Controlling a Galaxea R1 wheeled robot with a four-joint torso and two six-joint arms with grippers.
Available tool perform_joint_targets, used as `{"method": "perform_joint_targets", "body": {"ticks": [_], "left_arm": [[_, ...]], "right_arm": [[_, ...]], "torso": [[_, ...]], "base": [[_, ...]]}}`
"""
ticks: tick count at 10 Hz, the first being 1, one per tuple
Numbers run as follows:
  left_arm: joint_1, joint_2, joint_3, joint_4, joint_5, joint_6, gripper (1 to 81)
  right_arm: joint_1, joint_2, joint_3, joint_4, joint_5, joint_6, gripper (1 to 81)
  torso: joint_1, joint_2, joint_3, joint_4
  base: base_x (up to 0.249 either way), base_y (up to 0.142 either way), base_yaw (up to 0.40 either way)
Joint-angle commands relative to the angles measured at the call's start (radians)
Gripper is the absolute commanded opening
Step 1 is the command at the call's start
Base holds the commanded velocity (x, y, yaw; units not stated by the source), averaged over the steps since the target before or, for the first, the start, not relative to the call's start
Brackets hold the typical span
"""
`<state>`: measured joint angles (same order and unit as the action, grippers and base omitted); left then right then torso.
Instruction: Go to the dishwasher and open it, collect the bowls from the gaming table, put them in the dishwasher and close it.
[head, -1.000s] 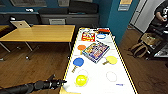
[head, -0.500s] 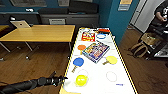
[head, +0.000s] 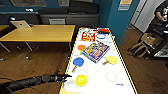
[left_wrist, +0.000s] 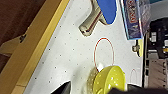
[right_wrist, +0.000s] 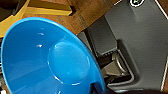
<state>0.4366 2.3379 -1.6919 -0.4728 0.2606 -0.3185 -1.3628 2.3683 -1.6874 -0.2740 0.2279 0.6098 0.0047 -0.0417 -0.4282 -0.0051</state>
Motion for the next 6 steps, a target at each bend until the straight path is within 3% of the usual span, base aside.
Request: {"method": "perform_joint_targets", "body": {"ticks": [1, 6], "left_arm": [[-0.126, 0.009, 0.001, 0.014, 0.063, -0.002, 81.1], [-0.106, 0.091, -0.032, 0.052, 0.063, -0.004, 81.1]], "right_arm": [[0.026, -0.034, 0.022, -0.022, -0.042, -0.002, 1.0], [0.024, -0.035, 0.022, -0.024, -0.042, -0.002, 1.0]], "torso": [[0.000, 0.000, 0.000, 0.000], [0.000, 0.000, 0.000, 0.000]], "base": [[0.000, 0.000, 0.000], [0.000, 0.000, 0.000]]}}
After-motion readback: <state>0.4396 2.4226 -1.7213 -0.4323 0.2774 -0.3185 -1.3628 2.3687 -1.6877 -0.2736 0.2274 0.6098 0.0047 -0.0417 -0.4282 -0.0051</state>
